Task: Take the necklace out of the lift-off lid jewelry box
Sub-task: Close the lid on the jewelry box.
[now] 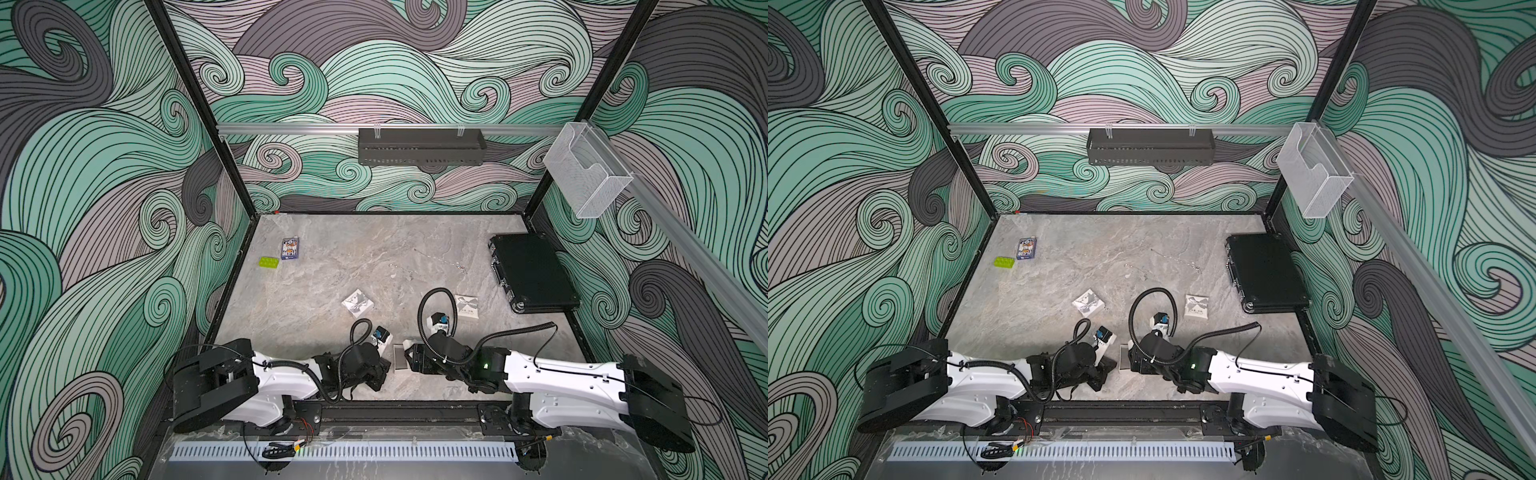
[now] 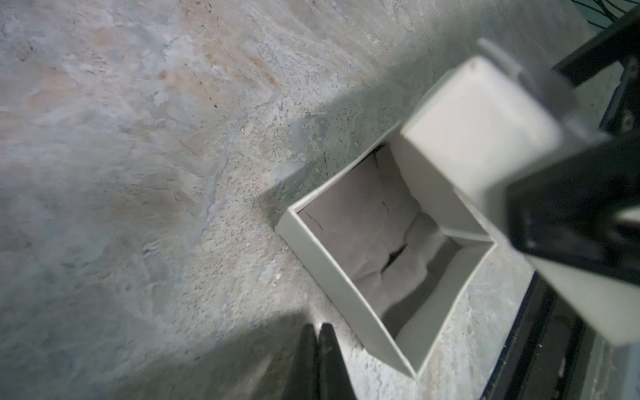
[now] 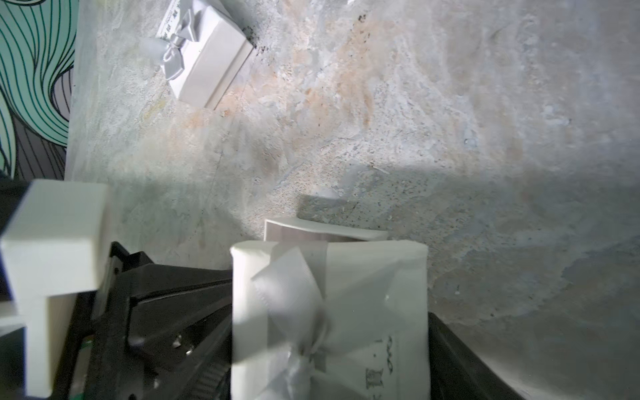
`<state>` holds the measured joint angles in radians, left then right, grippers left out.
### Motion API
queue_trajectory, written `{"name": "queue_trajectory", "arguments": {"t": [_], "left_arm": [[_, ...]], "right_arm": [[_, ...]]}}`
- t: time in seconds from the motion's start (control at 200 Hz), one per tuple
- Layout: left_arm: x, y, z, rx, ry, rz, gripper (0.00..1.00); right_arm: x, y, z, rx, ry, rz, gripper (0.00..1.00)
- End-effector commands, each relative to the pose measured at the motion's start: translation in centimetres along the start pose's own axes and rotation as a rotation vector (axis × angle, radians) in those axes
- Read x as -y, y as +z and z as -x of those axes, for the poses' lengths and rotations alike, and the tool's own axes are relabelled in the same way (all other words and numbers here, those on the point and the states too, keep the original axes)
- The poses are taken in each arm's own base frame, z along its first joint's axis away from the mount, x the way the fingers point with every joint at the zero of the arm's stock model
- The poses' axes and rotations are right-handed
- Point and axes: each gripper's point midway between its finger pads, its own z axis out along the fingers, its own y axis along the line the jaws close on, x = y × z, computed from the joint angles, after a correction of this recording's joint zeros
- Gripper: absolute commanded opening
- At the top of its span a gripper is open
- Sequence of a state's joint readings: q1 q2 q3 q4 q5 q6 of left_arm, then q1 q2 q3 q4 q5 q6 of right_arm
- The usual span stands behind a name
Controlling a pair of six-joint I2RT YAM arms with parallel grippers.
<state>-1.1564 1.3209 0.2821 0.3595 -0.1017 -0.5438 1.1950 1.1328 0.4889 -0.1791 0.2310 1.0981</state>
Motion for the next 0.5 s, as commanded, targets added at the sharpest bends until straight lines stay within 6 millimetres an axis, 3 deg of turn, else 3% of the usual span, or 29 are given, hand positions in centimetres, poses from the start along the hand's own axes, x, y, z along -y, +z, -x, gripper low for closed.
{"name": "queue_trajectory", "arguments": {"t": [0.0, 0.495], "left_arm": [[1.1, 0.1, 1.8, 0.044, -0.014, -0.015, 0.00], [1.3, 0.1, 1.8, 0.049, -0.025, -0.019, 0.00]], "right_arm": [[0.8, 0.1, 0.5, 0.057, 0.030, -0.033, 0.80], [-0.4, 0.7, 0.0, 0.095, 0.050, -0.019, 0.81]]}}
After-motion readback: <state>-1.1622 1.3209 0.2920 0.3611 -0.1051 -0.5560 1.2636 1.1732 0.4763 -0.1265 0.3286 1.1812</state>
